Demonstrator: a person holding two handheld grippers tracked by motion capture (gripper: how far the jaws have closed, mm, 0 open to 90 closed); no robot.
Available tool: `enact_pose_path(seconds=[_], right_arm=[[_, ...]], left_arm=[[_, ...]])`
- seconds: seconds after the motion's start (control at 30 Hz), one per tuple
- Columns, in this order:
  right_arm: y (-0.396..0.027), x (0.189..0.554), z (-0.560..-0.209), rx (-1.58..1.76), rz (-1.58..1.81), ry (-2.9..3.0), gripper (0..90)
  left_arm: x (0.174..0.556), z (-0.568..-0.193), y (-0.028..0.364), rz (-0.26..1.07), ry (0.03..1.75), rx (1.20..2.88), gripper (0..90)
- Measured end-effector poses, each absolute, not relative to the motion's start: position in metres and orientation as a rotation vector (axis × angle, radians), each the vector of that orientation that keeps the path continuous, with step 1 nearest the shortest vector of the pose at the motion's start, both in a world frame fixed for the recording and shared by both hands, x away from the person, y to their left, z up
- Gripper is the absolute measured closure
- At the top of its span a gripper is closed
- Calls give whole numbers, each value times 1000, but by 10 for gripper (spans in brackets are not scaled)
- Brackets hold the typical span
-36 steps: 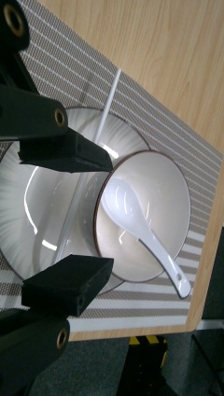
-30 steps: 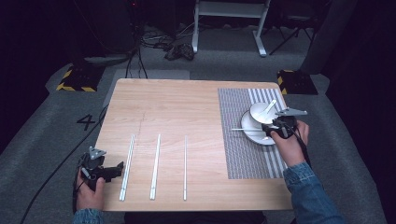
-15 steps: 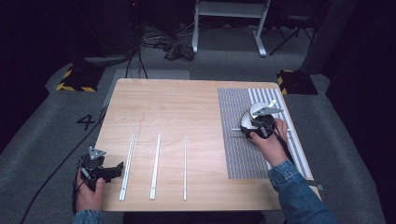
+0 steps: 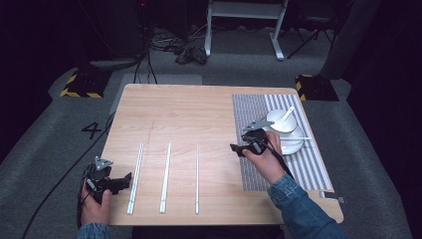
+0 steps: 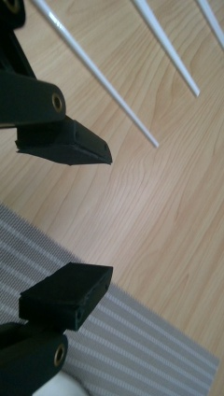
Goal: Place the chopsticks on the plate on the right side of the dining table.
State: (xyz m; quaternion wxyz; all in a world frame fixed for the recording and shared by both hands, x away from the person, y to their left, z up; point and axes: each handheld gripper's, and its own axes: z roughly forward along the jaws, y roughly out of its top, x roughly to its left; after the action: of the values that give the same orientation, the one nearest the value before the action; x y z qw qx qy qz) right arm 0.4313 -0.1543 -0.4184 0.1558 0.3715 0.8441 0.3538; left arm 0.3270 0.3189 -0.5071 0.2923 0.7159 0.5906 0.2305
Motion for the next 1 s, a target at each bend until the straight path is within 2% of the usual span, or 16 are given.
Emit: enact_pose_path(seconds=[0.33,1.0], right_arm=[[-111,414,-434,992,1042,2524,347],[-53,385,-469,810,960,2726,339]], left_arm=[[327,-507,319,614,1573,1908,0],[327,-507,319,614,1573,1908,0]])
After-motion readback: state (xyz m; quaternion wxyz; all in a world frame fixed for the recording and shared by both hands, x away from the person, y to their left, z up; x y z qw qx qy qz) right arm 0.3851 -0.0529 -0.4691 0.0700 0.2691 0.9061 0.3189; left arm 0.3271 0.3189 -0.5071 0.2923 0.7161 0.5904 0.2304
